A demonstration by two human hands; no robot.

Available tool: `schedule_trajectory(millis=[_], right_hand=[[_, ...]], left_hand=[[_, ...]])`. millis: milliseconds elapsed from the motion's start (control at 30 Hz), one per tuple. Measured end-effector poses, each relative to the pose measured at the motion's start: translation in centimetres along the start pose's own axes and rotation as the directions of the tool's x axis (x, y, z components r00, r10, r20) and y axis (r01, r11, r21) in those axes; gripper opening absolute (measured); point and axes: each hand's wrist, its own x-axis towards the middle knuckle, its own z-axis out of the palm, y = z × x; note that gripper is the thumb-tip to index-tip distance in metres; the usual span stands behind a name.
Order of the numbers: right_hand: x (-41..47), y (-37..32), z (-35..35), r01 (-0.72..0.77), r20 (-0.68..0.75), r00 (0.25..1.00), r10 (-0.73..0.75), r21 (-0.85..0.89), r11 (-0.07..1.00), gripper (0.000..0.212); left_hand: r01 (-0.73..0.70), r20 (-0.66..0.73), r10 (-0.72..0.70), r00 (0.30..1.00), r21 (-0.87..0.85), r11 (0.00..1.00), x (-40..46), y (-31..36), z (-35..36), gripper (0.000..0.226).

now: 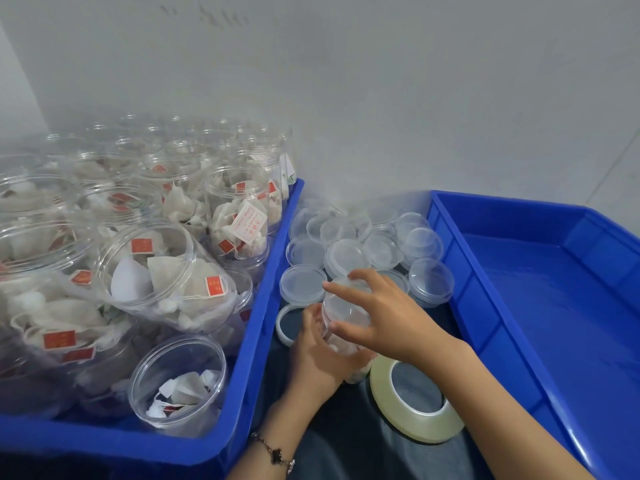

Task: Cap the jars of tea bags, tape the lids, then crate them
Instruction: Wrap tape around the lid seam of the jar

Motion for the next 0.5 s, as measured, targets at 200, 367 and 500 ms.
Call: schedule_trajectory(millis=[200,367,500], right_hand=[[0.0,-0.6,0.5,-0.051,-0.002,0.999,0.051,-0.031,0.998,0.063],[0.3,-0.8,0.4,-0.068,0.01,0.998,0.069,-0.078,0.995,0.062],[0.1,-1.1,0.5,-0.092,-0.012,0.996,0.091,-0.086,0.992,0.061]], left_hand=[[-0.118,0.039,0.112,0.993,0.196,0.974,0.3,0.3,-0.2,0.094],[-0.146,0.053,0.137,0.989,0.275,0.95,0.4,0.3,-0.1,0.101],[-0.119,0.059,0.108,0.992,0.254,0.96,0.0,0.7,-0.3,0.105]])
